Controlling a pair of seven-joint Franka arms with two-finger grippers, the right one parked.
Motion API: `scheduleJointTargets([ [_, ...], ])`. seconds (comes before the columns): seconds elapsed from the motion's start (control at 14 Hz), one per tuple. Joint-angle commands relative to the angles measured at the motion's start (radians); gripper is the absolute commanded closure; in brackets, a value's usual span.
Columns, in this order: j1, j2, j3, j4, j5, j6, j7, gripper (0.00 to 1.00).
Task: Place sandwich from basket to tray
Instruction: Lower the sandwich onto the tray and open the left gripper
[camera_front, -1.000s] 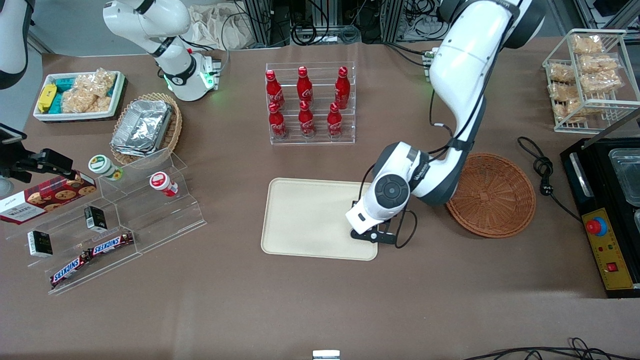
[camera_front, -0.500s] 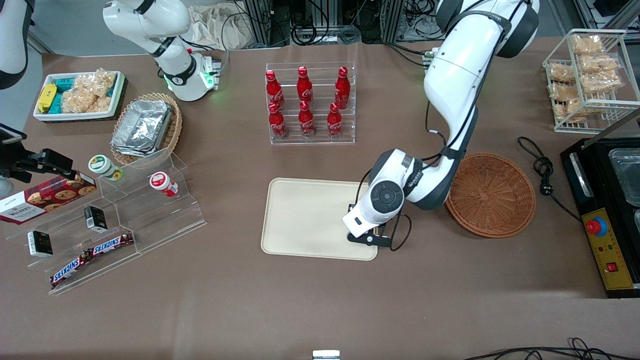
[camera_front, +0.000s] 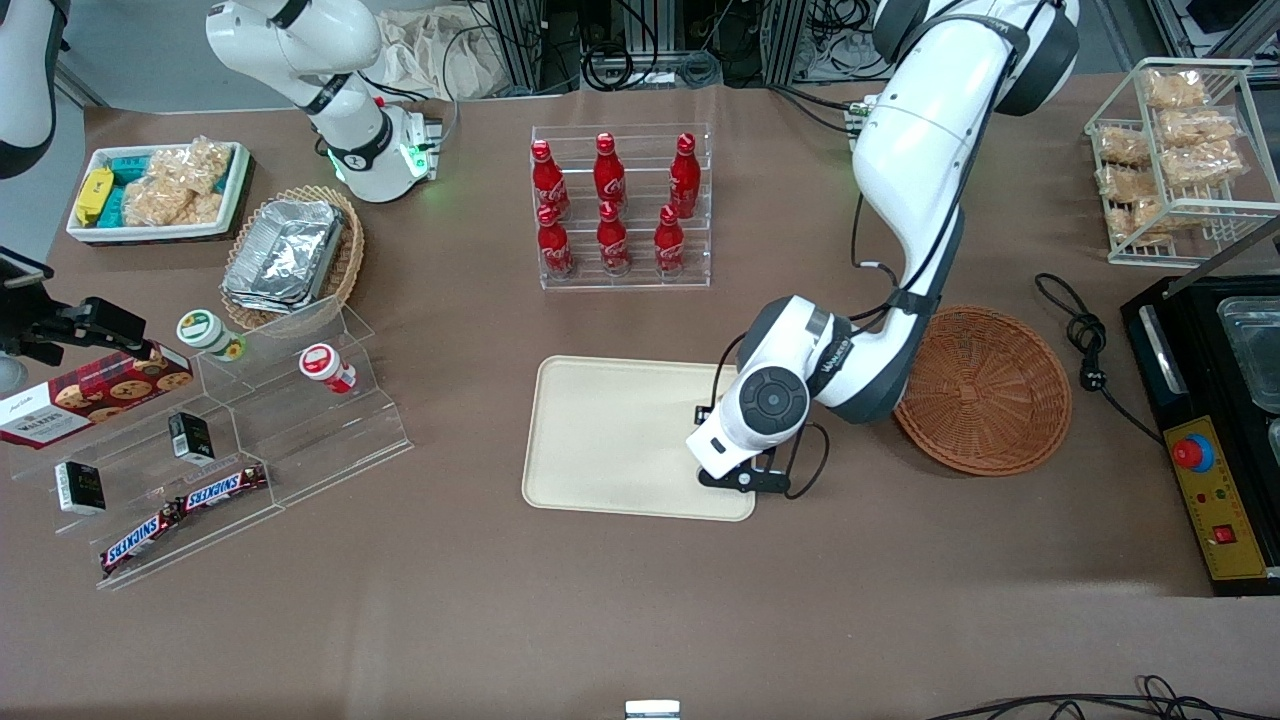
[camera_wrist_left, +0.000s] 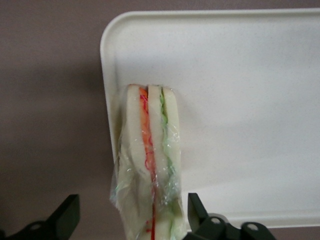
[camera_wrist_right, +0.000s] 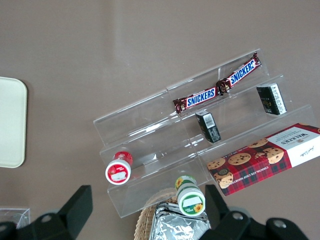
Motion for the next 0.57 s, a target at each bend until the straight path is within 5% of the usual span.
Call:
scheduleJointTargets([
  [0.0,0.045,-0.064,0.008,0.031,-0.003,-0.117,0.02,0.01],
  [0.5,0.277,-0.309,0.008,0.021,0.005,-0.367,0.206,0.01],
])
